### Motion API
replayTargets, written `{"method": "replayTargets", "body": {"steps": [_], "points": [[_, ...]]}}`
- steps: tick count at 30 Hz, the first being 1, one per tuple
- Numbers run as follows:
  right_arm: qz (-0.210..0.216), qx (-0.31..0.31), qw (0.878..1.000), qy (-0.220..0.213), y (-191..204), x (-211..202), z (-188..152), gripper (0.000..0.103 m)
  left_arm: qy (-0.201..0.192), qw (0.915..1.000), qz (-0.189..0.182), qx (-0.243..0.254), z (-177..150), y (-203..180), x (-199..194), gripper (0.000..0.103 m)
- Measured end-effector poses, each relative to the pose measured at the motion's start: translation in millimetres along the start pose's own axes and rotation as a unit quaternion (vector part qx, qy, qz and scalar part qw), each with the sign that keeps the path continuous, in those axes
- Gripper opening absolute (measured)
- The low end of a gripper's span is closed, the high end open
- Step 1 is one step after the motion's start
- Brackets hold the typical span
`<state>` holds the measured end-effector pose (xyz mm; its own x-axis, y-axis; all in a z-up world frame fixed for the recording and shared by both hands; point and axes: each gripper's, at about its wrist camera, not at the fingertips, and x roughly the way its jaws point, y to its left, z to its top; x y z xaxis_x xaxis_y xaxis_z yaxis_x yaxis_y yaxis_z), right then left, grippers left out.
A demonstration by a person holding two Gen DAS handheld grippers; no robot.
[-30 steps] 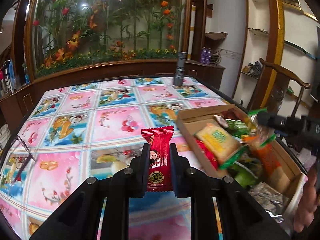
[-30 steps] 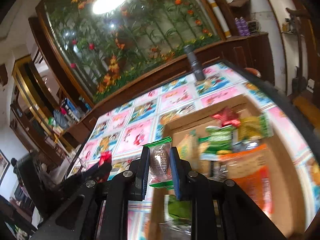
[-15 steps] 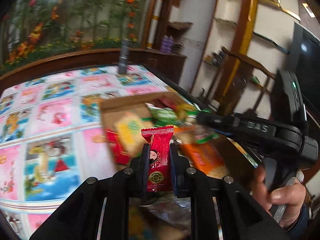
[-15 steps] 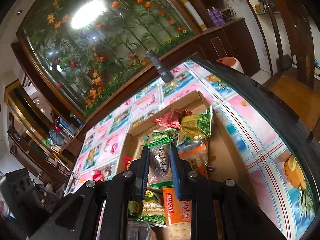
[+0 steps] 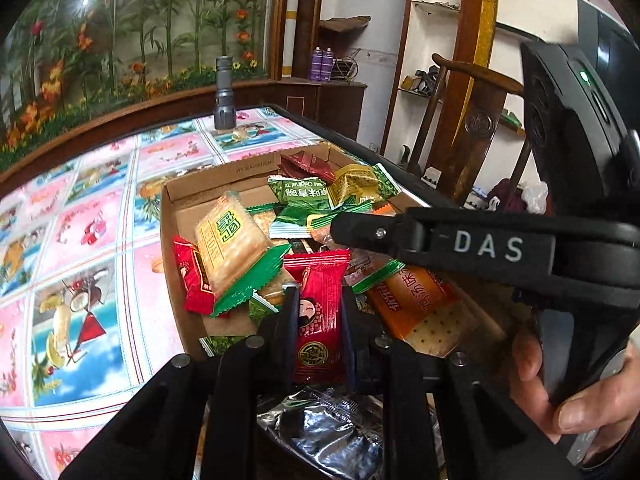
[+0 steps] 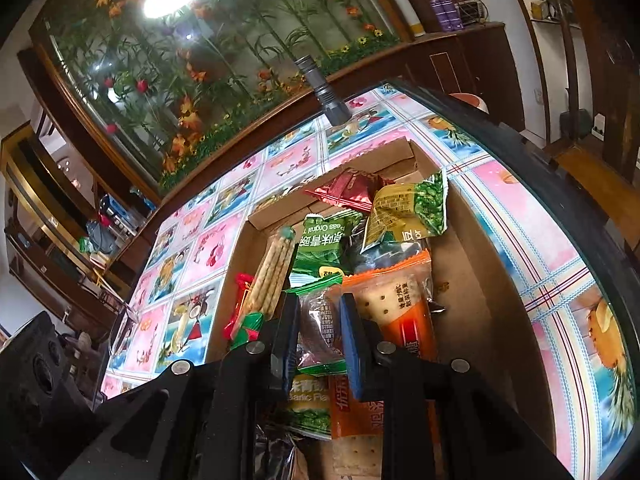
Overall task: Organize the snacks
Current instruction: 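Lower both packets into the box and open both tools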
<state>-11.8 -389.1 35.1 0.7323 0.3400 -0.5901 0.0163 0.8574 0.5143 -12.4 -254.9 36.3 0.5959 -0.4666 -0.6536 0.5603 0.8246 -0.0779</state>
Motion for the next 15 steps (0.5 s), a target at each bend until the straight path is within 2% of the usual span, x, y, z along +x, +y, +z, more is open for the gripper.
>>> {"method": "replayTargets", "body": {"steps": [15], "points": [[-0.003,-0.008,1.000,-0.001,2.9,1.4,1.2,0.022,-0.006,0.9998,0.013,0.016,-2.7,-6.2,-1.6,0.019]]}}
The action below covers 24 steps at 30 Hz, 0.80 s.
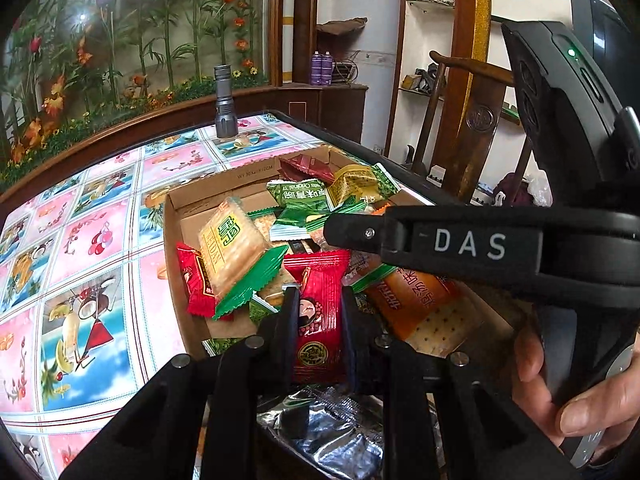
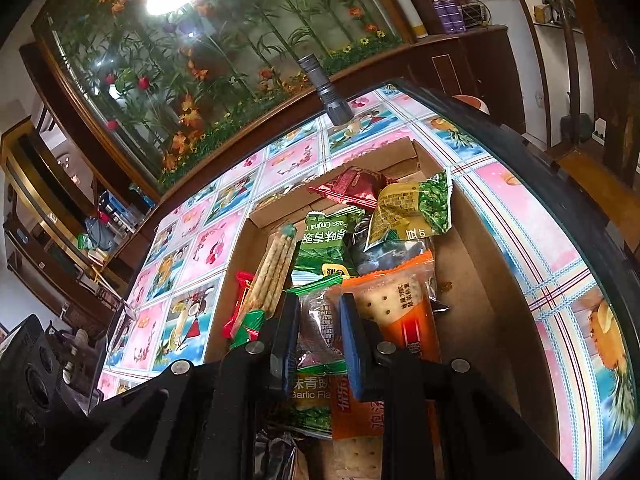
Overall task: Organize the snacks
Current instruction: 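Lower both packets into the box and open both tools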
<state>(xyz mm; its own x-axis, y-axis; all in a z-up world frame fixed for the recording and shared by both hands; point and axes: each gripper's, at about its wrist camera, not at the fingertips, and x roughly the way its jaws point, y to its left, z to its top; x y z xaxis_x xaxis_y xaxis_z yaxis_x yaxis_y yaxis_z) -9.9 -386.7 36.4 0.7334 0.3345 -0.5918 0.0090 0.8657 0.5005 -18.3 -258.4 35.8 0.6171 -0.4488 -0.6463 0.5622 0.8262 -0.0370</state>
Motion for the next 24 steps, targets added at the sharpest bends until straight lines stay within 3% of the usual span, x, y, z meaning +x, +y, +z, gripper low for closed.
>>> {"method": "replayTargets", "body": {"steps": [14,24], "points": [[-0.002,-0.004,1.000,-0.002,4.6,0.9,-0.2,0.022,0.000,1.0000,0.002,0.008,1.7,-3.4,0.9,0.019],[-0.033,0.013,0.999,0.001,-4.2,5.6,1.3,0.022,0.000,1.0000,0.001,0.009,1.8,-3.6,1.0,0.019]]}}
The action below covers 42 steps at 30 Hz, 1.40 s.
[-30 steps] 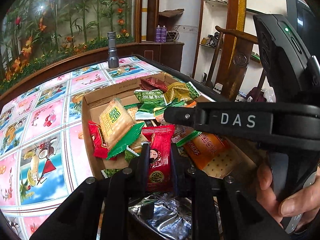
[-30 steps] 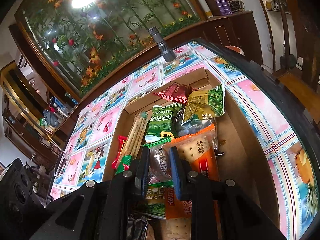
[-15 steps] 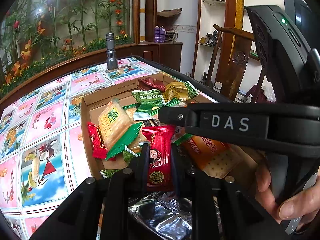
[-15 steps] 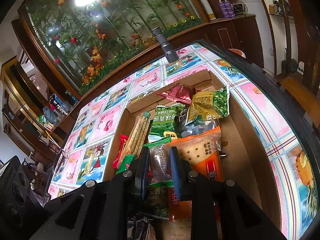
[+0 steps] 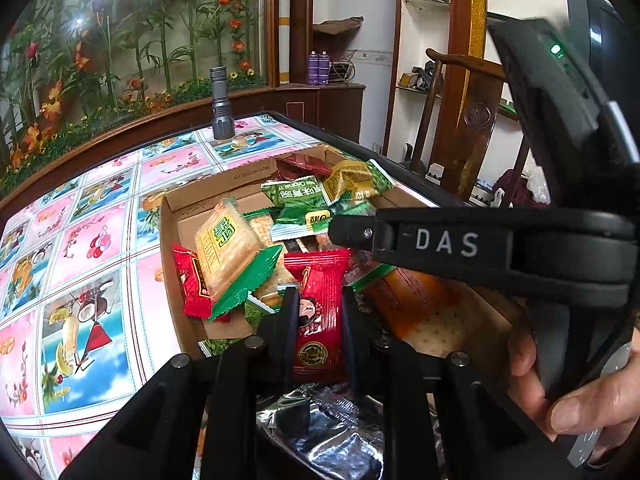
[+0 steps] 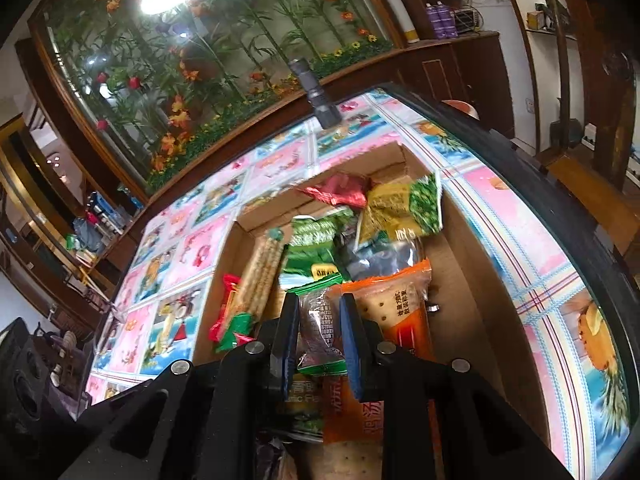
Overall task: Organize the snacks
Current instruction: 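Lower both packets into the box and open both tools, then lift both open tools up out of the box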
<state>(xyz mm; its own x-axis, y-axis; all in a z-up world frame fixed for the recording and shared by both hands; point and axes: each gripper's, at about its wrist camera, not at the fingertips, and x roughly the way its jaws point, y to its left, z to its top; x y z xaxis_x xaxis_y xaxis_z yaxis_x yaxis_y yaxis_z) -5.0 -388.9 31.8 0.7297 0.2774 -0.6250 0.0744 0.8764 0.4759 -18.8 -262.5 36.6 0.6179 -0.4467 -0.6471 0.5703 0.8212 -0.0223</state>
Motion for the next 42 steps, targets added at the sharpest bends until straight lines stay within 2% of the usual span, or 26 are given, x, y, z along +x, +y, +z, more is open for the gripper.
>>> {"method": "replayTargets", "body": {"steps": [21,32,34,36,38,40,42], "points": [[-0.001,0.006,1.000,-0.002,-2,-2,-1,0.023,0.000,1.0000,-0.001,0.001,0,-1,1,0.020],[-0.017,0.001,1.000,-0.009,-3,-6,0,0.024,-0.003,0.9999,-0.007,0.007,0,-4,-1,0.038],[-0.017,0.003,1.000,-0.013,-4,-8,0,0.025,-0.007,1.0000,-0.005,0.005,0,-3,-2,0.049],[-0.021,0.003,1.000,-0.018,-5,-10,1,0.029,-0.009,0.9999,-0.006,0.000,0,-2,-3,0.055],[-0.024,0.003,0.999,-0.025,-5,-12,1,0.040,-0.010,0.9999,-0.007,-0.003,1,0,-3,0.061],[-0.030,0.001,0.999,-0.034,-4,-14,1,0.046,-0.010,0.9999,-0.007,-0.004,1,0,-3,0.071],[-0.034,-0.001,0.998,-0.045,-3,-17,2,0.049,-0.014,0.9999,-0.004,-0.002,1,0,-4,0.076]]}}
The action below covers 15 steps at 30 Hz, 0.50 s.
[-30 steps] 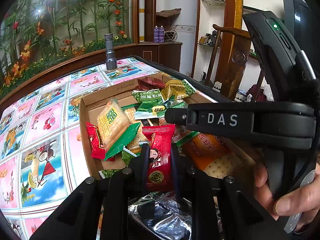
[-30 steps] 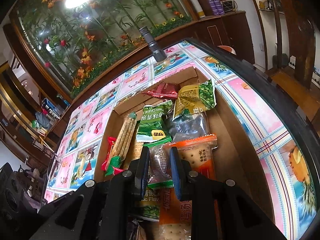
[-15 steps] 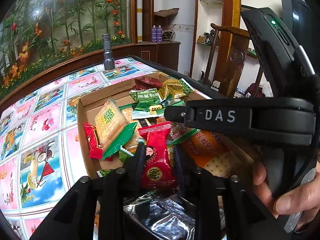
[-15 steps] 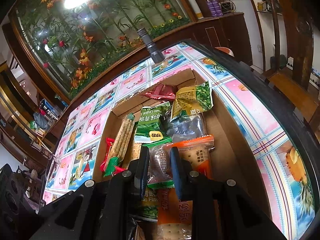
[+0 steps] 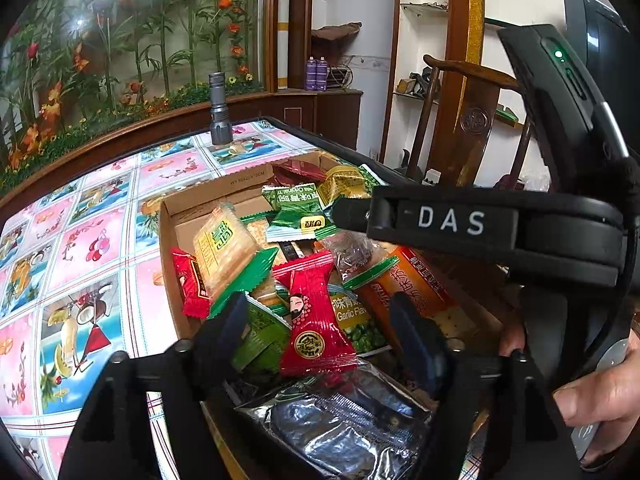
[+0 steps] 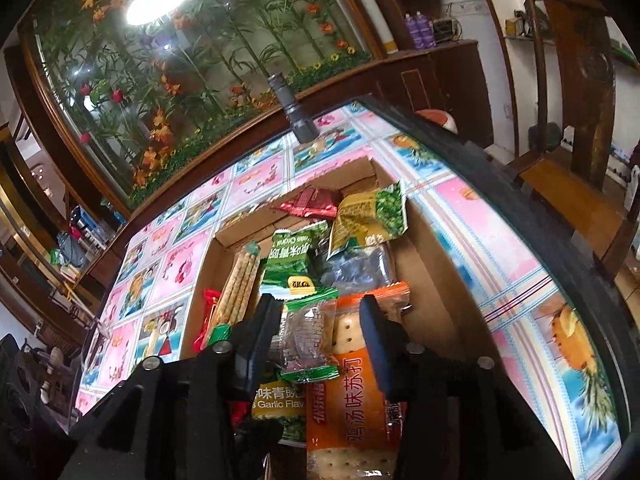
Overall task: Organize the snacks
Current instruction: 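Lift both open tools up out of the box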
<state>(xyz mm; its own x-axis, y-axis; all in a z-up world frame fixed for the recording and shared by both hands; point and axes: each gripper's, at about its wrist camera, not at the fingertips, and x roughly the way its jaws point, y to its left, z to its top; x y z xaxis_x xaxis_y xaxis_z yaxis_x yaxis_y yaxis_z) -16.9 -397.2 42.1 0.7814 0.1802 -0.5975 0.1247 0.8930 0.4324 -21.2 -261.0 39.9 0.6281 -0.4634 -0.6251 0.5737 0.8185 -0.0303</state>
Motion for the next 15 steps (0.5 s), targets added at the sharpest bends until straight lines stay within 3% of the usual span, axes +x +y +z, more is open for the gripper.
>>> {"method": "replayTargets", "body": {"steps": [3,8,15], "points": [[-0.010,-0.007,1.000,-0.023,2,-7,0,0.058,-0.014,0.9999,0.003,0.006,0,1,-4,0.087],[-0.030,-0.024,0.997,-0.061,8,-19,-1,0.079,-0.030,0.9995,0.001,0.005,-2,4,-17,0.092],[-0.059,-0.031,0.992,-0.106,10,-41,-7,0.090,-0.034,0.9991,0.011,-0.021,-11,17,-38,0.102]]}}
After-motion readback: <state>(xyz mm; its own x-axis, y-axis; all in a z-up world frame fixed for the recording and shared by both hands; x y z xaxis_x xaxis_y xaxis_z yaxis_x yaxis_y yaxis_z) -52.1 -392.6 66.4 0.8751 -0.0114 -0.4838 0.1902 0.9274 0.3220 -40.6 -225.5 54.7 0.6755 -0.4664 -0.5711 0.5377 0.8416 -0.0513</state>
